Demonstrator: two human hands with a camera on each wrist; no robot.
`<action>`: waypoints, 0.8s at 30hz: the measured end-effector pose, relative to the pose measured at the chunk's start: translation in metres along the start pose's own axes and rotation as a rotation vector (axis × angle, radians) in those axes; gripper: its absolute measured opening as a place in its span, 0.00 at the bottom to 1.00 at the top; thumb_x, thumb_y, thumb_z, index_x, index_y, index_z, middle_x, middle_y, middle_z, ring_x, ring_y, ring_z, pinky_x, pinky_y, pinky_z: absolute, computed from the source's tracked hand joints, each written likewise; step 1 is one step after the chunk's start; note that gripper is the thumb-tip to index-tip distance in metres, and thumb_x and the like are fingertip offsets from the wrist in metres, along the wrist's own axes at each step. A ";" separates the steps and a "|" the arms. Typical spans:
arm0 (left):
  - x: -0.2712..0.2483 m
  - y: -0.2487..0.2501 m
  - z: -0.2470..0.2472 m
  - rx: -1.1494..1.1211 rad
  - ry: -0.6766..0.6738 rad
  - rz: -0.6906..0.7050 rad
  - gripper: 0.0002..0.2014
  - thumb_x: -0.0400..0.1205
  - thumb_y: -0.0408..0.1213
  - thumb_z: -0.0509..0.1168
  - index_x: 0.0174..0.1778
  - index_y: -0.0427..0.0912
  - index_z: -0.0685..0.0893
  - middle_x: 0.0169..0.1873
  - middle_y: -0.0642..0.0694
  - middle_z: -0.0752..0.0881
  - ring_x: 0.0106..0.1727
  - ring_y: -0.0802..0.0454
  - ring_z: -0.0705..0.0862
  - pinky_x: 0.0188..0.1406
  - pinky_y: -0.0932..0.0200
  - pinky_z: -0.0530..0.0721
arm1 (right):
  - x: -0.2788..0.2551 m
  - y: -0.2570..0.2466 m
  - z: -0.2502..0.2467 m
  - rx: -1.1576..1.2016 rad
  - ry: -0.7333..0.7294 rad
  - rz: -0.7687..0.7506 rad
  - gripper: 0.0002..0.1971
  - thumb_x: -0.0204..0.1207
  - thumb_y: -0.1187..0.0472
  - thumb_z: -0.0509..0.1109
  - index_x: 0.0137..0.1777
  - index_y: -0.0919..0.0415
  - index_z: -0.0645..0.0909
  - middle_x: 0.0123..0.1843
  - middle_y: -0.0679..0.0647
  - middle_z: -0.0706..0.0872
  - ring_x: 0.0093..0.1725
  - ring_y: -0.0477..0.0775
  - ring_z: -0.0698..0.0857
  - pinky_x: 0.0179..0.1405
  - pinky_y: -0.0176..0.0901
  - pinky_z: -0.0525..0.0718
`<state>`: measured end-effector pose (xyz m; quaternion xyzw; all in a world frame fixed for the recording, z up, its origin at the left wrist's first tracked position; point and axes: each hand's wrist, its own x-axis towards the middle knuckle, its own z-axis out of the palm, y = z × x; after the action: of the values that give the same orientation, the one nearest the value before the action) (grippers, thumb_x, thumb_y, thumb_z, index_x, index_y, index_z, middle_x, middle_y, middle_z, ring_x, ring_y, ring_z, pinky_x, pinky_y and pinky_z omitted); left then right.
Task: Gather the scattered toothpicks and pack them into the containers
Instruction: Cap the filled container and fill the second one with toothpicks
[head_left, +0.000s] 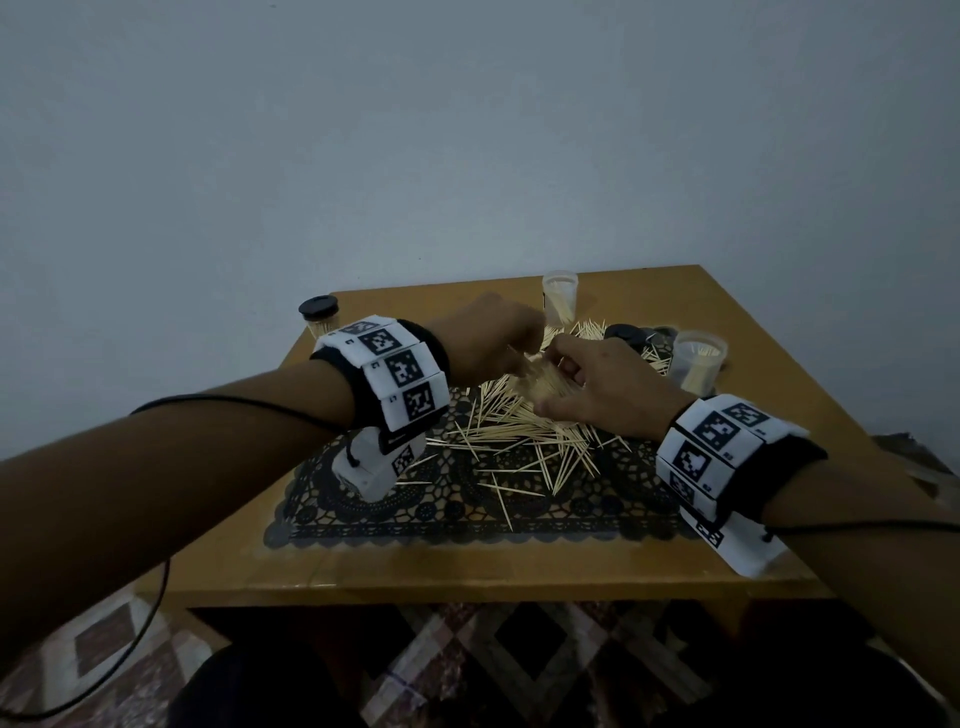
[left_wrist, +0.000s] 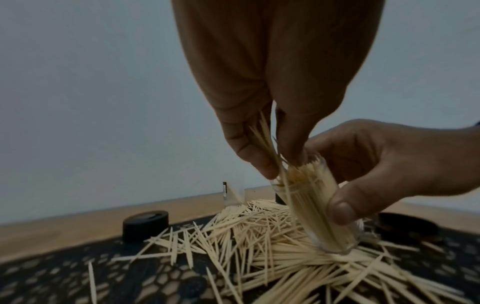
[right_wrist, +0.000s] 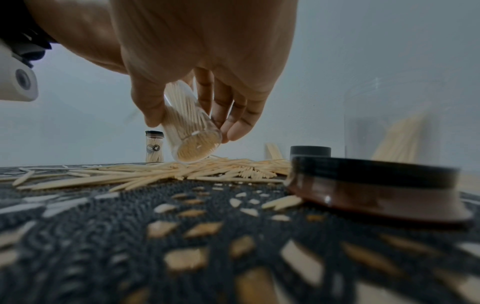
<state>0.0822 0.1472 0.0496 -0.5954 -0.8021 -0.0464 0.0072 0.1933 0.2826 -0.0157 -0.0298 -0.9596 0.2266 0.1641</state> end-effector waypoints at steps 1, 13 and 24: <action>-0.001 0.000 0.001 -0.050 0.046 -0.031 0.09 0.78 0.33 0.71 0.53 0.38 0.82 0.49 0.45 0.85 0.48 0.51 0.80 0.45 0.61 0.73 | 0.000 0.000 0.000 -0.005 0.003 0.004 0.25 0.69 0.48 0.79 0.60 0.63 0.79 0.46 0.54 0.84 0.45 0.55 0.84 0.44 0.50 0.83; -0.020 0.020 0.012 -0.504 -0.026 -0.155 0.31 0.84 0.28 0.60 0.82 0.38 0.55 0.78 0.40 0.68 0.77 0.45 0.68 0.69 0.63 0.67 | 0.000 0.002 0.002 0.048 0.094 -0.039 0.23 0.70 0.42 0.76 0.48 0.63 0.78 0.34 0.51 0.82 0.30 0.46 0.77 0.30 0.43 0.74; -0.029 0.012 -0.004 -0.364 0.074 -0.324 0.29 0.82 0.25 0.58 0.80 0.40 0.60 0.66 0.42 0.77 0.64 0.41 0.76 0.46 0.63 0.70 | 0.002 0.005 0.004 0.024 0.121 -0.039 0.25 0.72 0.40 0.75 0.49 0.63 0.77 0.34 0.52 0.82 0.30 0.50 0.78 0.31 0.47 0.77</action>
<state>0.1020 0.1223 0.0521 -0.4484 -0.8647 -0.2122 -0.0783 0.1901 0.2855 -0.0202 -0.0231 -0.9455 0.2325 0.2267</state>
